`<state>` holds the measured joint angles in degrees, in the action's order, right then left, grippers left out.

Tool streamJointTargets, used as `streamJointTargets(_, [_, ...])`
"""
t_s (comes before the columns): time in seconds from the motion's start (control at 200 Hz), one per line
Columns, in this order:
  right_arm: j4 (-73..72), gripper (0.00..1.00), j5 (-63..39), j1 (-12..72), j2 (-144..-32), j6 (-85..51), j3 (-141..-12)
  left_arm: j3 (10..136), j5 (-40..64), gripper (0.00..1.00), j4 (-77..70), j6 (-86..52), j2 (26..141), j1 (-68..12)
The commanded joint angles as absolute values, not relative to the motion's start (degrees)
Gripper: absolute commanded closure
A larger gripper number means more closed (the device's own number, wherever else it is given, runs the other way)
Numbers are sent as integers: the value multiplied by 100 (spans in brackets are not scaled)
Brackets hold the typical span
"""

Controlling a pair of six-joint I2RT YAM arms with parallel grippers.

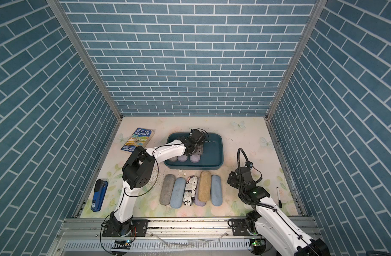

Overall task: Put the glasses cases into the storage boxes
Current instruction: Place the glasses case in the storage box, then pick up the glasses case.

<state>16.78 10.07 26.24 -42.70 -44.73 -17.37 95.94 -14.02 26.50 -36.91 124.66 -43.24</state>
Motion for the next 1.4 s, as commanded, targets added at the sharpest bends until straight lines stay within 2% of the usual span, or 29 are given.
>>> streamJointTargets(0.0, [1826,19,997,2636,-4172,-4448,-1966,9513,-1432,27,2627,-3720,12037,-4289])
streamJointTargets(0.35, [2340,19,493,2903,-4342,-4641,-2719,8825,-1421,26,2445,-3703,10843,-4289])
streamJointTargets(0.84, [2019,16,905,4728,-5881,-5320,-3454,7158,-1906,26,2285,-3736,8948,-4263])
streamJointTargets(1.115, [1827,15,957,5354,-6715,-5486,-3803,6683,-1909,26,2173,-3792,8607,-4253])
streamJointTargets(1.395, [1697,15,855,5500,-7022,-5612,-3867,6465,-1789,26,2026,-3797,8544,-4219])
